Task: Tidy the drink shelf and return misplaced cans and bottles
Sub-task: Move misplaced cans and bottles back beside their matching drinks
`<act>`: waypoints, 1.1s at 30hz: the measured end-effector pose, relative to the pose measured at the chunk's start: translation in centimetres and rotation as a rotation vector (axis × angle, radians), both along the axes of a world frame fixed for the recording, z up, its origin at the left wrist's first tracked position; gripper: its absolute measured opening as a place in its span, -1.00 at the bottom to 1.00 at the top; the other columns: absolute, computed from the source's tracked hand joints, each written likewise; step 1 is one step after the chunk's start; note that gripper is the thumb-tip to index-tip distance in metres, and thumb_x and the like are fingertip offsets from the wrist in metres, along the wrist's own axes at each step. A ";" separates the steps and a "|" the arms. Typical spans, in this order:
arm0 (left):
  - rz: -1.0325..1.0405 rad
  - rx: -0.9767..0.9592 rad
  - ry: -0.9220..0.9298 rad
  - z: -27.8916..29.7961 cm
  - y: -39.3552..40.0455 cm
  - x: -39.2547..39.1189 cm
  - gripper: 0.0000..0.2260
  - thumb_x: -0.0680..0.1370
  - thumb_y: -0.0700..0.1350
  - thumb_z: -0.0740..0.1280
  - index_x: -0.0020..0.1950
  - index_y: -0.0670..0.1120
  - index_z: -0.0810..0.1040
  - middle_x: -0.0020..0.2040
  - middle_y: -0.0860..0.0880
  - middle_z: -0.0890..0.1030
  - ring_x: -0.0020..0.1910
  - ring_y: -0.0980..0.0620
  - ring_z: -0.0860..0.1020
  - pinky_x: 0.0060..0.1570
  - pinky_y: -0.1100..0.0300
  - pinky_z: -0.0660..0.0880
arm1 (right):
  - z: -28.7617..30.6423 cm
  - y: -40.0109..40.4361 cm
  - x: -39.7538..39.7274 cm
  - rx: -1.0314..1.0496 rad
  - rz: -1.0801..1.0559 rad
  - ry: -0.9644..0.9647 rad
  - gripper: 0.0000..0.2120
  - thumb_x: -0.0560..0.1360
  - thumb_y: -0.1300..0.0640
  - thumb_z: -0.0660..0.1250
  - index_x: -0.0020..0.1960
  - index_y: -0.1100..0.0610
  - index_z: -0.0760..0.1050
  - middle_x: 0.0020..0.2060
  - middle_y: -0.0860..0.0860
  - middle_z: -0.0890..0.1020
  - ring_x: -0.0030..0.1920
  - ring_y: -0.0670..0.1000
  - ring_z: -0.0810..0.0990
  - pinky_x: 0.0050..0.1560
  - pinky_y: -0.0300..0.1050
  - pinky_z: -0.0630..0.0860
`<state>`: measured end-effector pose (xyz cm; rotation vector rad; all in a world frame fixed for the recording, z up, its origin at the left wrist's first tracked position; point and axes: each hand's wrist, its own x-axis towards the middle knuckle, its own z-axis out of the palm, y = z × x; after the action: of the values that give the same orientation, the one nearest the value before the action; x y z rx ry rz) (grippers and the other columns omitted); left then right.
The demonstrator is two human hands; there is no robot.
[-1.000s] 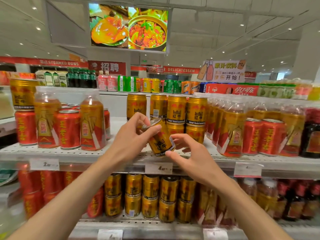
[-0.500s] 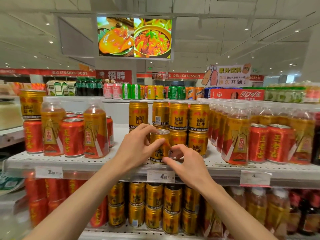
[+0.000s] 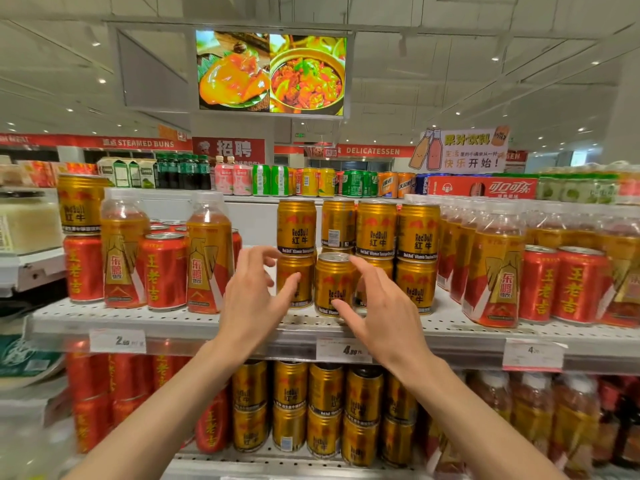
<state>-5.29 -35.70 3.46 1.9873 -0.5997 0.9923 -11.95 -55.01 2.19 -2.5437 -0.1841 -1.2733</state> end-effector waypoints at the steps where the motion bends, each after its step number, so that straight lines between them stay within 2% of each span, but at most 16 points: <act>1: 0.019 -0.015 0.032 -0.1 0.3 0.4 -0.54 0.53 0.07 0.47 0.32 -0.06 0.43 0.16 -0.03 0.49 -0.13 0.12 0.52 -0.12 0.17 0.54 | 0.2 0.4 0.3 -0.038 -0.020 -0.004 -0.28 0.49 -0.16 0.43 0.54 0.02 0.25 0.01 -0.07 0.57 -0.10 -0.09 0.54 -0.13 -0.24 0.51; 4: 0.012 0.038 0.182 -0.2 0.4 1.3 -0.35 0.55 0.18 0.41 0.54 0.00 0.24 0.39 -0.05 0.45 0.21 -0.01 0.54 0.19 -0.04 0.55 | 0.6 1.3 0.9 -0.107 -0.090 -0.005 -0.26 0.49 -0.20 0.41 0.55 0.01 0.22 -0.04 -0.04 0.54 -0.14 -0.06 0.54 -0.18 -0.15 0.60; 5: -0.013 0.058 0.240 -0.1 0.3 1.4 -0.33 0.56 0.20 0.38 0.57 0.04 0.19 0.44 -0.04 0.44 0.26 -0.01 0.54 0.24 -0.08 0.53 | 0.7 1.4 1.0 -0.111 -0.108 -0.003 -0.28 0.49 -0.21 0.40 0.54 0.01 0.23 -0.03 -0.04 0.54 -0.12 -0.04 0.56 -0.17 -0.13 0.61; 8: -0.111 0.043 0.338 0.1 -0.2 1.4 -0.36 0.58 0.19 0.35 0.59 0.11 0.17 0.41 -0.01 0.54 0.22 0.02 0.59 0.26 -0.09 0.54 | 1.0 1.4 1.5 -0.100 -0.145 0.025 -0.28 0.51 -0.23 0.37 0.55 -0.01 0.20 0.05 -0.05 0.59 0.00 -0.03 0.60 -0.11 -0.14 0.58; 11: -0.113 0.027 0.318 -0.1 -0.2 1.4 -0.37 0.59 0.19 0.35 0.58 0.12 0.19 0.37 0.01 0.57 0.23 0.04 0.60 0.25 -0.03 0.54 | 1.3 1.6 2.2 -0.091 -0.164 0.038 -0.29 0.52 -0.22 0.36 0.55 -0.03 0.18 0.12 -0.06 0.63 0.08 -0.02 0.62 -0.06 -0.13 0.59; 14: -0.116 0.031 0.310 -0.4 -0.1 1.6 -0.37 0.59 0.20 0.34 0.59 0.13 0.18 0.38 0.02 0.57 0.24 0.04 0.59 0.25 -0.02 0.53 | 1.2 1.8 2.4 -0.070 -0.171 0.045 -0.30 0.52 -0.21 0.37 0.54 -0.03 0.19 0.12 -0.06 0.63 0.07 -0.03 0.63 -0.11 -0.16 0.57; 19: -0.092 0.047 0.277 -0.5 -0.1 1.7 -0.37 0.58 0.24 0.33 0.58 0.16 0.18 0.37 0.02 0.57 0.23 0.04 0.60 0.27 -0.12 0.54 | 0.9 1.8 3.2 -0.041 -0.172 0.033 -0.31 0.53 -0.19 0.37 0.54 -0.01 0.20 0.12 -0.05 0.62 0.06 -0.02 0.63 -0.12 -0.15 0.58; 25: -0.068 0.049 0.270 -0.5 0.0 1.7 -0.37 0.56 0.27 0.34 0.58 0.17 0.20 0.36 0.05 0.58 0.18 0.08 0.60 0.23 -0.04 0.55 | 0.6 1.9 3.3 -0.023 -0.176 0.025 -0.31 0.53 -0.18 0.37 0.56 0.00 0.21 0.15 -0.04 0.62 0.09 0.00 0.63 -0.10 -0.12 0.60; 28: -0.058 0.059 0.262 -0.5 -0.1 1.6 -0.36 0.57 0.26 0.34 0.58 0.15 0.21 0.35 0.05 0.58 0.16 0.09 0.60 0.20 -0.01 0.53 | 0.7 2.1 3.1 -0.018 -0.174 0.039 -0.30 0.54 -0.18 0.36 0.57 -0.01 0.17 0.18 -0.04 0.61 0.13 0.00 0.62 -0.08 -0.12 0.59; 33: -0.021 0.087 0.263 -0.5 -0.3 1.2 -0.35 0.58 0.28 0.31 0.60 0.15 0.18 0.39 0.04 0.56 0.23 0.04 0.61 0.22 -0.05 0.55 | 0.7 1.6 2.5 0.012 -0.116 0.101 -0.23 0.55 -0.15 0.36 0.62 -0.03 0.06 0.17 -0.03 0.59 0.15 0.00 0.59 0.01 -0.07 0.59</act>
<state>-4.10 -35.99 2.91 2.1393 -0.5242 0.6867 -9.45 -53.36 2.94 -2.6344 -0.0079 -1.1775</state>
